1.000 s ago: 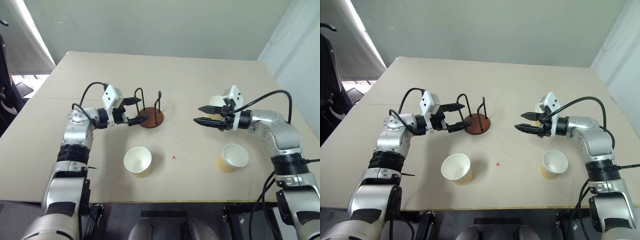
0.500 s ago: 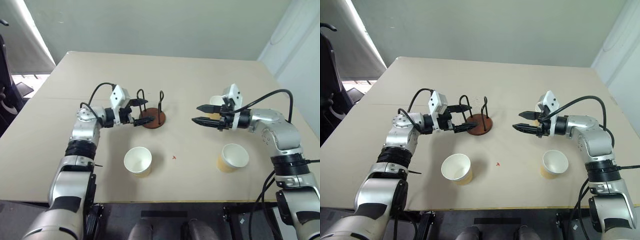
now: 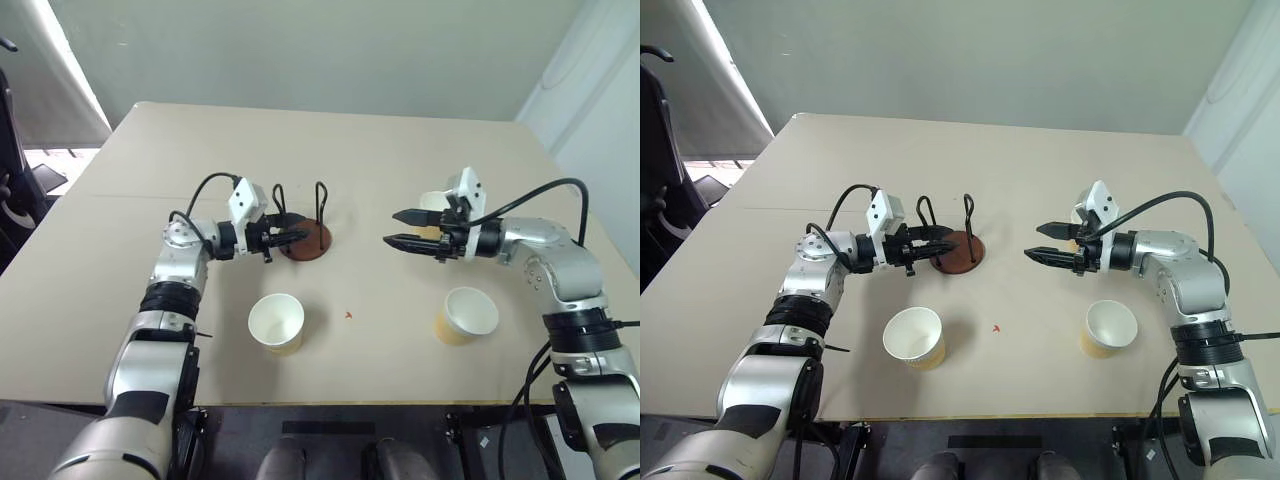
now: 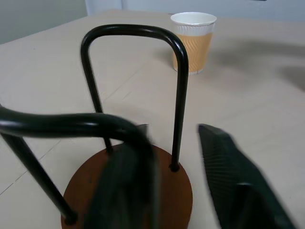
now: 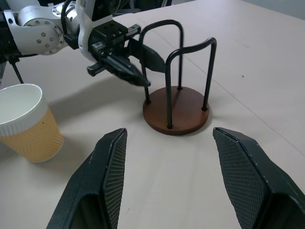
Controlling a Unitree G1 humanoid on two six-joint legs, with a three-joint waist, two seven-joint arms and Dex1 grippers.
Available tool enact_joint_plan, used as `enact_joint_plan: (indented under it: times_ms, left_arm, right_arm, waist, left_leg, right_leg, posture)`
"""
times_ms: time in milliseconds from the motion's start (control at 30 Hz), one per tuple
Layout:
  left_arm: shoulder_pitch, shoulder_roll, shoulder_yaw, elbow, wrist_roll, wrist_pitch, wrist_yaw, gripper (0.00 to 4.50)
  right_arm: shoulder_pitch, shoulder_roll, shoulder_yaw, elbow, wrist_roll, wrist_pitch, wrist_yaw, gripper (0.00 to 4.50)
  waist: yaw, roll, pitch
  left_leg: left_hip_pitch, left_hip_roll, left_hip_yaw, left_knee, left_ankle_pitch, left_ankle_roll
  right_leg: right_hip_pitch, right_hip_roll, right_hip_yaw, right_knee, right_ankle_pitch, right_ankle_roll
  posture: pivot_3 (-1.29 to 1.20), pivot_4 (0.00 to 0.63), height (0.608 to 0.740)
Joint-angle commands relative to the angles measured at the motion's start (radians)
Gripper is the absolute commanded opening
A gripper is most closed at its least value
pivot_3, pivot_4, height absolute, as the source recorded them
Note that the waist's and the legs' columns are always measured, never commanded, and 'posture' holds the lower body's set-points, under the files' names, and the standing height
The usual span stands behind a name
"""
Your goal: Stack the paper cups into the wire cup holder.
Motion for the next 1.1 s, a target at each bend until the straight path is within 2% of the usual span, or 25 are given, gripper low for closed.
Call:
enact_joint_plan:
  times_ms: [33, 67, 467, 700, 1100]
  left_arm:
    - [-0.037, 0.025, 0.012, -0.007, -0.008, -0.009, -0.032, 0.27]
    - [-0.040, 0.028, 0.011, -0.004, -0.007, -0.009, -0.038, 0.05]
    - [-0.059, 0.004, 0.006, -0.013, -0.014, -0.013, -0.071, 0.05]
    - [-0.021, -0.064, -0.051, -0.161, -0.029, 0.037, -0.149, 0.05]
    - [0.031, -0.134, -0.122, -0.333, -0.049, 0.138, -0.166, 0.05]
  right_arm:
    - [-0.003, -0.032, -0.032, 0.001, 0.012, -0.041, 0.052, 2.87]
    - [-0.006, -0.039, -0.029, 0.013, 0.010, -0.054, 0.071, 2.87]
    - [-0.037, -0.077, -0.026, 0.142, -0.025, -0.178, 0.180, 2.87]
    - [-0.010, -0.102, -0.039, 0.131, -0.019, -0.186, 0.190, 2.87]
    - [0.012, -0.139, -0.053, 0.106, -0.013, -0.175, 0.193, 2.87]
  waist:
    - [0.000, 0.000, 0.000]
    - [0.000, 0.000, 0.000]
    - [0.003, 0.000, 0.000]
    - [0.013, 0.000, 0.000]
    - [0.014, 0.000, 0.000]
  left_leg:
    - [0.000, 0.000, 0.000, 0.000, 0.000, 0.000]
    - [0.000, 0.000, 0.000, 0.000, 0.000, 0.000]
    - [-0.001, 0.000, 0.000, 0.000, 0.000, 0.000]
    - [-0.002, 0.000, 0.001, 0.001, 0.000, 0.000]
    - [-0.002, 0.000, 0.003, 0.004, 0.000, 0.001]
  right_leg:
    - [0.000, 0.000, 0.000, 0.000, 0.000, 0.000]
    - [0.000, 0.000, 0.000, 0.000, 0.000, 0.000]
    - [0.000, 0.000, 0.000, -0.001, 0.001, 0.001]
    - [0.000, 0.000, 0.000, 0.000, 0.001, 0.002]
    - [0.001, 0.000, 0.001, 0.003, 0.002, 0.003]
  posture:
    - [0.00, 0.150, 0.740]
    - [0.00, 0.150, 0.740]
    - [0.00, 0.150, 0.740]
    - [0.00, 0.150, 0.740]
    - [0.00, 0.150, 0.740]
